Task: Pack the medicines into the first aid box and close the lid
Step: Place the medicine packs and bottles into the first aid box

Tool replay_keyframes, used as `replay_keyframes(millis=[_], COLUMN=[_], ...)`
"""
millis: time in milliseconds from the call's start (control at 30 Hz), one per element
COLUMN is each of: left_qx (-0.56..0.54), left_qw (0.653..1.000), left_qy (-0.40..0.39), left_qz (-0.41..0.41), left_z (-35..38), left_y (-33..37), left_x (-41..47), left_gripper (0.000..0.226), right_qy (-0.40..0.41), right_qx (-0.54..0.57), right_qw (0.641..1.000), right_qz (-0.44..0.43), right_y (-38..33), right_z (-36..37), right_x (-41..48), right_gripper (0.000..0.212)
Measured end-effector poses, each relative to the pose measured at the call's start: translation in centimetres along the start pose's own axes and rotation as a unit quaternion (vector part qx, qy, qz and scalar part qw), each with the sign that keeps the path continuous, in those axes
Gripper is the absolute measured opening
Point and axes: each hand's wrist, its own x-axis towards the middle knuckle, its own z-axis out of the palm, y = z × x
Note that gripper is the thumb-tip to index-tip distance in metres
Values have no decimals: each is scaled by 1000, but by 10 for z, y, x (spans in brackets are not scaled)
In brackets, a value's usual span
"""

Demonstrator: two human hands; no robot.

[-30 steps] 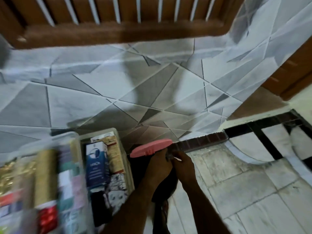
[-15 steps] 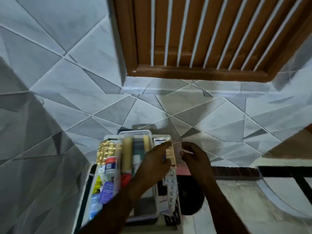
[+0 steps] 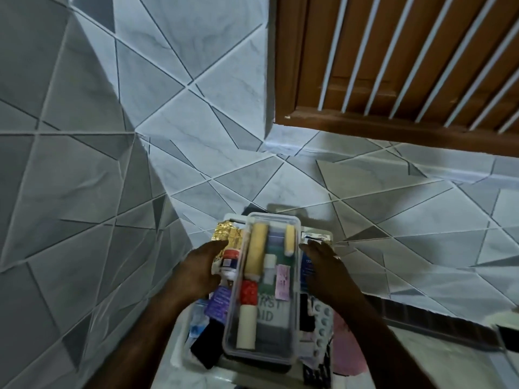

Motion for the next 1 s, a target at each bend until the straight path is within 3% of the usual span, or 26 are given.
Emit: replay_keyframes(millis=[67, 233, 433, 667, 1000], left_qx=[59, 76, 68, 94, 134], left_qw=[998, 994, 994, 991, 986], left_qy=[-35, -73, -81, -97, -88], left_qz=[6, 16, 9, -8, 52], left_z=[5, 16, 19, 14, 6], left_y=[1, 10, 12, 2, -9], left_x=[9, 24, 31, 41, 47], left_gripper=[80, 75, 63, 77, 76], right_qy=[-54, -71, -56, -76, -79], right_qx=[-102, -155, -149, -130, -138], right_qw=[993, 985, 987, 989, 987], right_qz=[1, -35, -34, 2, 29], right_y=[13, 33, 46, 40, 33], right_z=[2, 5, 16, 12, 1], right_x=[6, 19, 25, 31, 41], right_gripper=[78, 80, 82, 81, 93])
